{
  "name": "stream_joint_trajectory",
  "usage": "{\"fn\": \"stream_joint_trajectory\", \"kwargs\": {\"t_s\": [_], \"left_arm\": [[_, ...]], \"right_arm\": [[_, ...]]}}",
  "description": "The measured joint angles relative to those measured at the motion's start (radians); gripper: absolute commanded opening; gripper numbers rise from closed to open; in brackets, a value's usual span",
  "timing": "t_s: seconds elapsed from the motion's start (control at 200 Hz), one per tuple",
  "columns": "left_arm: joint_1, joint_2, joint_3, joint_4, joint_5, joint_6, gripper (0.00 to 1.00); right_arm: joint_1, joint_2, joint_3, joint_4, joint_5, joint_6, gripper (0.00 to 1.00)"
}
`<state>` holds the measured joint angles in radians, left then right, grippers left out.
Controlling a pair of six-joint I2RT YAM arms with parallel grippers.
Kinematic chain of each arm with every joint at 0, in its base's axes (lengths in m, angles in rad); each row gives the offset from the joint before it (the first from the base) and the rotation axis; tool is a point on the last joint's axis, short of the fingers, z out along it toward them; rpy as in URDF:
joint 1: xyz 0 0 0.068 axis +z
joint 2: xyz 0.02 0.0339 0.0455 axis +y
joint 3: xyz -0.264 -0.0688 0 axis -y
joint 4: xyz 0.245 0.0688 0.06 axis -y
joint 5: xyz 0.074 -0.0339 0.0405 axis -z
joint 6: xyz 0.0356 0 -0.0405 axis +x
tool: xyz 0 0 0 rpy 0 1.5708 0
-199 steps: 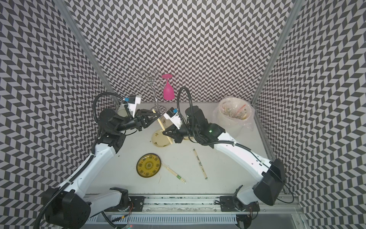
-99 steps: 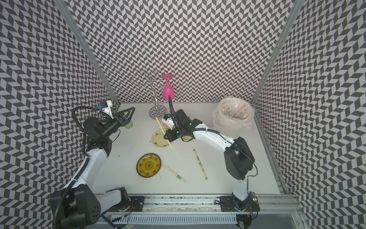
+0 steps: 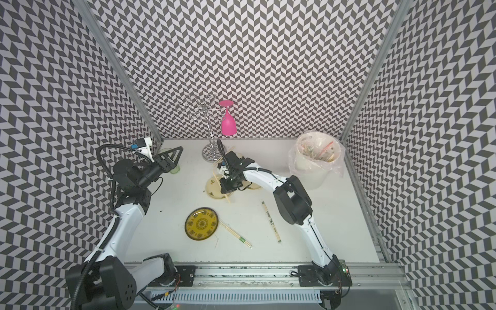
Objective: Remove the packaging of disposable chopsticks
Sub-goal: Place the disposable chopsticks on the plate.
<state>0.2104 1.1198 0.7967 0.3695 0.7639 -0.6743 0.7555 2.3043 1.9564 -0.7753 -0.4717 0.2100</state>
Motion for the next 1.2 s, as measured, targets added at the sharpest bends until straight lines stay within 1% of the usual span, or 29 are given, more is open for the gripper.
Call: {"fn": "stream_joint_trajectory", "kwargs": {"t_s": [0.25, 0.576, 0.961, 1.202], "left_arm": [[0.023, 0.003, -0.011, 0.013, 0.013, -0.027, 0.80], [0.028, 0.008, -0.017, 0.020, 0.019, -0.044, 0.79], [0.028, 0.008, -0.017, 0.027, 0.027, -0.051, 0.78], [0.032, 0.008, -0.017, 0.028, 0.031, -0.054, 0.79]], "right_arm": [[0.000, 0.085, 0.106, -0.041, -0.008, 0.018, 0.00], [0.000, 0.169, 0.179, -0.084, -0.016, 0.024, 0.02], [0.000, 0.198, 0.235, -0.090, -0.018, 0.043, 0.07], [0.000, 0.199, 0.238, -0.089, -0.010, 0.047, 0.09]]}}
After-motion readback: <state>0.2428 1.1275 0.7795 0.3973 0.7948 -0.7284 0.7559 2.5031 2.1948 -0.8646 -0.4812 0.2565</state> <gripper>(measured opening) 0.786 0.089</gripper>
